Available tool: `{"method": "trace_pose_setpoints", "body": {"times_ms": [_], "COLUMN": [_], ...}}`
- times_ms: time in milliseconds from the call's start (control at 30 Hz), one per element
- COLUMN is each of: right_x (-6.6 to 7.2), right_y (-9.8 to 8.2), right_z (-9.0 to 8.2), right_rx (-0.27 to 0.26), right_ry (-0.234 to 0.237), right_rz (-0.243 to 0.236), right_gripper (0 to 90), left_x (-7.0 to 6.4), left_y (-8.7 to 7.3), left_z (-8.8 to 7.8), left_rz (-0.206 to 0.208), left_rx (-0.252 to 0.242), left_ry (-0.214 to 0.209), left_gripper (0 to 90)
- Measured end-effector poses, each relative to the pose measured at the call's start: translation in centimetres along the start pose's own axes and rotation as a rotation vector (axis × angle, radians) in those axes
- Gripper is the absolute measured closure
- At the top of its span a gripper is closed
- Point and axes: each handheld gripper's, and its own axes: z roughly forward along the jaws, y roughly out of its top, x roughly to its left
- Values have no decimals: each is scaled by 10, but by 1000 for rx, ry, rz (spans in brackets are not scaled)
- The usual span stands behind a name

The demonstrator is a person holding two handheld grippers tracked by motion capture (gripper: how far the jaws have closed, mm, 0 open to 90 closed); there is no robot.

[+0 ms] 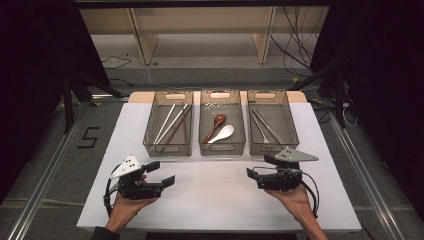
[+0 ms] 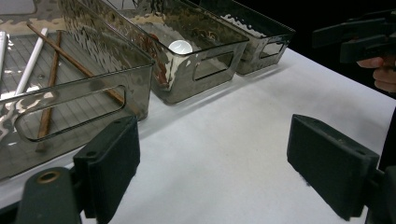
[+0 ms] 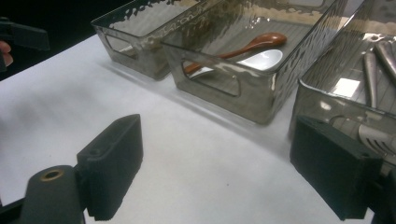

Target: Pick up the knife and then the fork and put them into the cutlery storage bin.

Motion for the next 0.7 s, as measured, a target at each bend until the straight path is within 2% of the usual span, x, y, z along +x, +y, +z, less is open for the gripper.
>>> {"method": "trace_pose_setpoints", "body": {"times_ms": [700], "right_x": [4], "right_y": [-23], "right_z": [-16], "right_rx": [-43], "right_ry": [-3], "right_rz": [16], "right_gripper": [176], "left_x": [-1], "left_y": [-1], "left_z": [1], "left_rz": [1], "left_rx": [3], "left_ry": [-15], "left_gripper": [167]}}
